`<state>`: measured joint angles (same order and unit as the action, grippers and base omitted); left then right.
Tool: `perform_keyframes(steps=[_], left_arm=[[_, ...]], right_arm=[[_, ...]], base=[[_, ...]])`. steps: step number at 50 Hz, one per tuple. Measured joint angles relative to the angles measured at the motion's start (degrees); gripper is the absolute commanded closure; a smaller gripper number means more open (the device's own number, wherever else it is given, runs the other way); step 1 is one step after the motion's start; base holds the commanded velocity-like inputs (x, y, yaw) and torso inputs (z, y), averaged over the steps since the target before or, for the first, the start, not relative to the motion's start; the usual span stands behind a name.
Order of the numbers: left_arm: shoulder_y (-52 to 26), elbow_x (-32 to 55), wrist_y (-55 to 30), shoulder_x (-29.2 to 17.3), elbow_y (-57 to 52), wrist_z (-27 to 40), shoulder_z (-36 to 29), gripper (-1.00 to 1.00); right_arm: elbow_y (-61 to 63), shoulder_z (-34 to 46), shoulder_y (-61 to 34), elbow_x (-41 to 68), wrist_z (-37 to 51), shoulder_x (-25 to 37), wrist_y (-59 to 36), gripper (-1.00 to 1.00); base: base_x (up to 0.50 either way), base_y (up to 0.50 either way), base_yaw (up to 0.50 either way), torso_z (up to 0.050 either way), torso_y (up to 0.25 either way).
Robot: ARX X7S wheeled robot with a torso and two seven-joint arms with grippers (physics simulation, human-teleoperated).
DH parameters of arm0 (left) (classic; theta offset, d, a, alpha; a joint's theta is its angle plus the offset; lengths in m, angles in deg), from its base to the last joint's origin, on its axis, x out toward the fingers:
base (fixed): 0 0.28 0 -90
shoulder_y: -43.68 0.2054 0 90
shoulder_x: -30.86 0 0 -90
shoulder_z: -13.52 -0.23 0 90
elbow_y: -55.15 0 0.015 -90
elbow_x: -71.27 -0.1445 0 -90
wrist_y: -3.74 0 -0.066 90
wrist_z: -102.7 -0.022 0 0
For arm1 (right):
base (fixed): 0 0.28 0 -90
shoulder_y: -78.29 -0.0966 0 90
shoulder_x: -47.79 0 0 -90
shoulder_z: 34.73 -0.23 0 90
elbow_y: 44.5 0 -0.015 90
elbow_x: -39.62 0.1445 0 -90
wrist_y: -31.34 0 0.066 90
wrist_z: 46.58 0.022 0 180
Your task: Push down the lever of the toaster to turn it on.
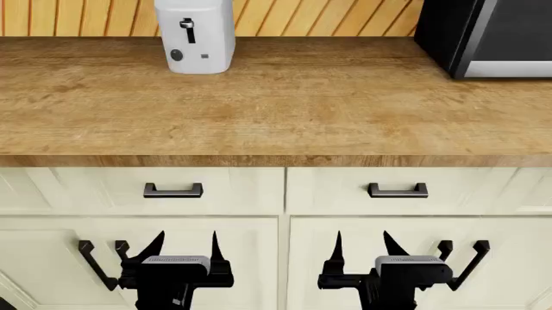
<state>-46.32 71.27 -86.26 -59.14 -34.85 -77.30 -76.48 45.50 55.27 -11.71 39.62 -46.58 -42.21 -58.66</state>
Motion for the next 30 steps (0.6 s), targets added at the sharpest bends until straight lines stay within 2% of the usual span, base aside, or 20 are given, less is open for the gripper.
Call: perform_keyframes(steps=[20,30], left_arm=[[-0.2,3.2,-1.3,-2.2,-0.5,2.7,-2.4,-1.00],[-1.2,5.5,-9.5,-4.8,-11.6,4.4,-2.1,-1.00]], right_arm=[[1.4,2.7,0.0,2.6,2.6,2.5,-2.8,-1.00],[12.7,2.0,-1.3,4.7,4.4,4.8,-12.7,-1.00]], base=[[0.00,0.00,0.00,0.000,0.000],[0.00,0.00,0.00,0.000,0.000]])
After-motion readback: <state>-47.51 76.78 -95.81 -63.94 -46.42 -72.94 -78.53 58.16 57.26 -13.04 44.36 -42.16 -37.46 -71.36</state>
